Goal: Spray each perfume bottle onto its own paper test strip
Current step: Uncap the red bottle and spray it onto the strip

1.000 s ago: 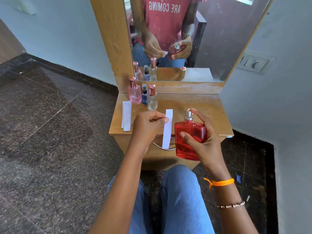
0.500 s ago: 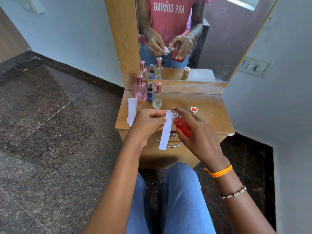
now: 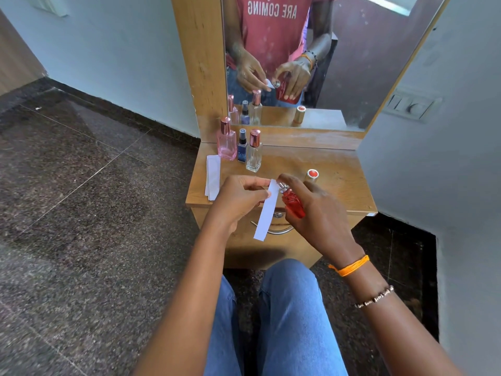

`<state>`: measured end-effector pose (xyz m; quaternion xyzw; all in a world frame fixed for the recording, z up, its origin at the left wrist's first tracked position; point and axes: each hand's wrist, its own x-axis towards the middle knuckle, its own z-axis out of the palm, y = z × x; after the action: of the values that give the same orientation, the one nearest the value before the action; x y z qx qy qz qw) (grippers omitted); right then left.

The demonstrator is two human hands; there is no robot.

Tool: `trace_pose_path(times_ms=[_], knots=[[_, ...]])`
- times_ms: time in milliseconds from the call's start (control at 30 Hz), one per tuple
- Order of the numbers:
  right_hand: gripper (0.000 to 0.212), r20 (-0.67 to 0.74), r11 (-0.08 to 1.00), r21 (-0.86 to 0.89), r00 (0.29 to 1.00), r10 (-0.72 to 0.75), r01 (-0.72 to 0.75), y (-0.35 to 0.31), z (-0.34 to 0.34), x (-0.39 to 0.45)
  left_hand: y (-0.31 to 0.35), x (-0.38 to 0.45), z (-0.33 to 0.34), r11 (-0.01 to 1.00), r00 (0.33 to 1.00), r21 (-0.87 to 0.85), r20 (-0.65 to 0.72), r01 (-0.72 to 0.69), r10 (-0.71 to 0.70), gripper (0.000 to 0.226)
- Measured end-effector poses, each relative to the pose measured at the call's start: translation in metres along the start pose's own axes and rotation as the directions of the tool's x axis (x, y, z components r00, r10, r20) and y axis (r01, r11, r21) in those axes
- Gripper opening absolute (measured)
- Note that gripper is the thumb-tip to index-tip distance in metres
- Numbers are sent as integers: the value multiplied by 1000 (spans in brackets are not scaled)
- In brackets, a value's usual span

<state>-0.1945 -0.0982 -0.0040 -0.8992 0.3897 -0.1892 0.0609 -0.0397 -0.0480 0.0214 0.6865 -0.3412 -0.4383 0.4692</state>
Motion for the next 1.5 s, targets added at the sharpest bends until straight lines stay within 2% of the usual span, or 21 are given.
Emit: trace_pose_path(times_ms=[500,700,900,1033,1267,1400,1500], knots=[[63,-18,999,-10,999,31,-32,-2,2,2,-9,9,5,999,1000,46,6,19,-20,28],[58,-121,984,140,985,125,-108,2,0,-4,-15,19,11,1000,999,-18,-43,3,-4,27],[58,-132,954,235,966,222,-187,10,7,-10,-16,43,30,956,959,266,-215,-126,186,22],[58,-121,939,280,963,243,-201,11,11,-11,-20,53,46,892,915,435,-298,-125,274,19],[58,-109,920,331,960,257,-209,12,17,-10,-26,46,48,762,835,616,-298,-202,463,9],[59,-105,897,394,960,258,-198,13,20,-11,-35,33,38,673,908,732,-203,-107,366,27],[61,-101,881,424,956,277,-210,14,22,-10,-37,36,36,682,917,725,-200,-98,344,33]])
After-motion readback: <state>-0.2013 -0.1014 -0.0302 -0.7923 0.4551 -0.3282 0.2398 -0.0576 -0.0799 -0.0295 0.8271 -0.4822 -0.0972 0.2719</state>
